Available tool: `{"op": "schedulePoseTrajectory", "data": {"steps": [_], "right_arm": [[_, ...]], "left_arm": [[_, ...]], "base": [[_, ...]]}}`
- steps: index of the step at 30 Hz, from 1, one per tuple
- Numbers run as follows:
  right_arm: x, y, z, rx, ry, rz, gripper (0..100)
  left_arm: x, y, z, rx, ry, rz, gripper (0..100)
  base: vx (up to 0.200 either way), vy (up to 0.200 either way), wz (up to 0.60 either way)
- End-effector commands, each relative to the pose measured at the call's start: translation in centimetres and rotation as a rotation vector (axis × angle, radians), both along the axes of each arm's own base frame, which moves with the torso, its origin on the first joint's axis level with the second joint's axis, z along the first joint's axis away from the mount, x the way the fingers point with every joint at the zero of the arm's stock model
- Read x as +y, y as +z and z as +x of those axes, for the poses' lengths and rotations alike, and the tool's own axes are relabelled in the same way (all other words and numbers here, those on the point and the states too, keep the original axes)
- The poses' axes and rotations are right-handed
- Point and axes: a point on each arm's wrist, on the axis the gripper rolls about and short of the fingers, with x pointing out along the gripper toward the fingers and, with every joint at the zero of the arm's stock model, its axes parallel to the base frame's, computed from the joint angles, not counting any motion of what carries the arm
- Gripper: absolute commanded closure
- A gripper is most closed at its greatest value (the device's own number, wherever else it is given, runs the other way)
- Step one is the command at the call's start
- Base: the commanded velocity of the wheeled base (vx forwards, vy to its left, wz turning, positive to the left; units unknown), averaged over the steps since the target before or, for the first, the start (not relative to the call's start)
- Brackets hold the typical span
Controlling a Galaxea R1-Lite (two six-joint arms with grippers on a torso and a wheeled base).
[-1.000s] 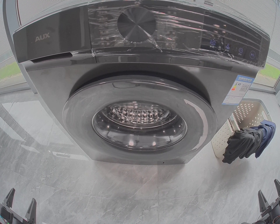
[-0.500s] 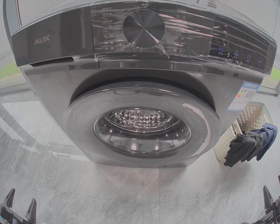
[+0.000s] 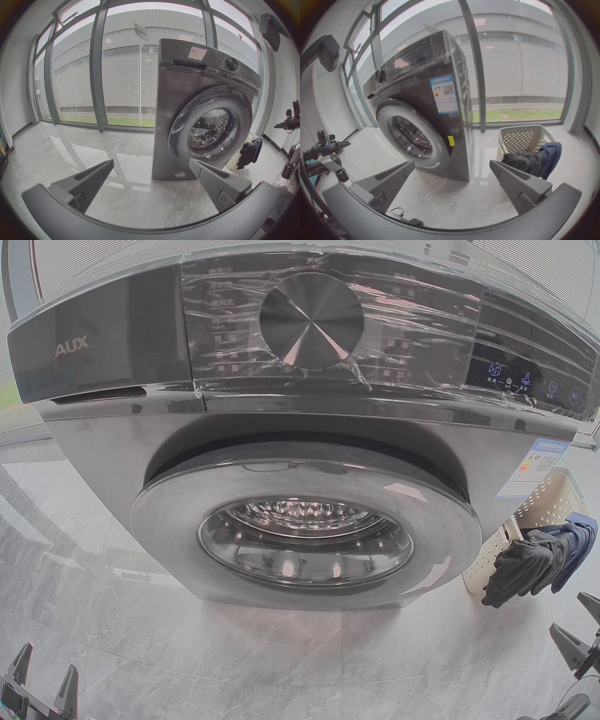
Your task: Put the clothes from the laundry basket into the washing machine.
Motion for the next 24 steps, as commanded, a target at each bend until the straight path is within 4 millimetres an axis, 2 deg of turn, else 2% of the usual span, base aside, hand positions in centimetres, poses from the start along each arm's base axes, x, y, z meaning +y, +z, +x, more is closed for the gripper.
{"op": "schedulePoseTrajectory", "data": {"steps": [1, 4, 7, 12, 15, 18, 24], "right_arm": [[1.4, 0.2, 6.1, 0.22, 0.178, -0.015, 0], [2.3, 0.2, 7.3, 0.277, 0.198, -0.016, 0], [3.7, 0.3, 8.2, 0.342, 0.241, 0.069, 0], [5.8, 1.5, 9.6, 0.329, 0.238, 0.175, 0], [6.6, 1.3, 10.1, 0.33, 0.253, 0.161, 0], [7.5, 1.3, 12.0, 0.32, 0.243, 0.114, 0], [7.9, 1.9, 14.0, 0.241, 0.232, 0.021, 0]], "left_arm": [[0.0, -0.5, 0.0, 0.003, 0.0, 0.0, 0], [0.0, -0.5, 0.0, 0.001, 0.0, 0.0, 0], [0.0, -0.5, 0.0, 0.004, 0.0, 0.0, 0], [0.0, -0.5, 0.0, 0.003, 0.0, 0.0, 0], [0.0, -0.5, 0.0, 0.004, 0.0, 0.0, 0], [0.0, -0.5, 0.0, 0.006, 0.0, -0.001, 0], [0.0, -0.5, 0.0, 0.006, 0.0, -0.001, 0]], "base": [[0.0, 0.0, 0.0], [0.0, 0.0, 0.0], [0.0, 0.0, 0.0], [0.0, 0.0, 0.0], [0.0, 0.0, 0.0], [0.0, 0.0, 0.0], [0.0, 0.0, 0.0]]}}
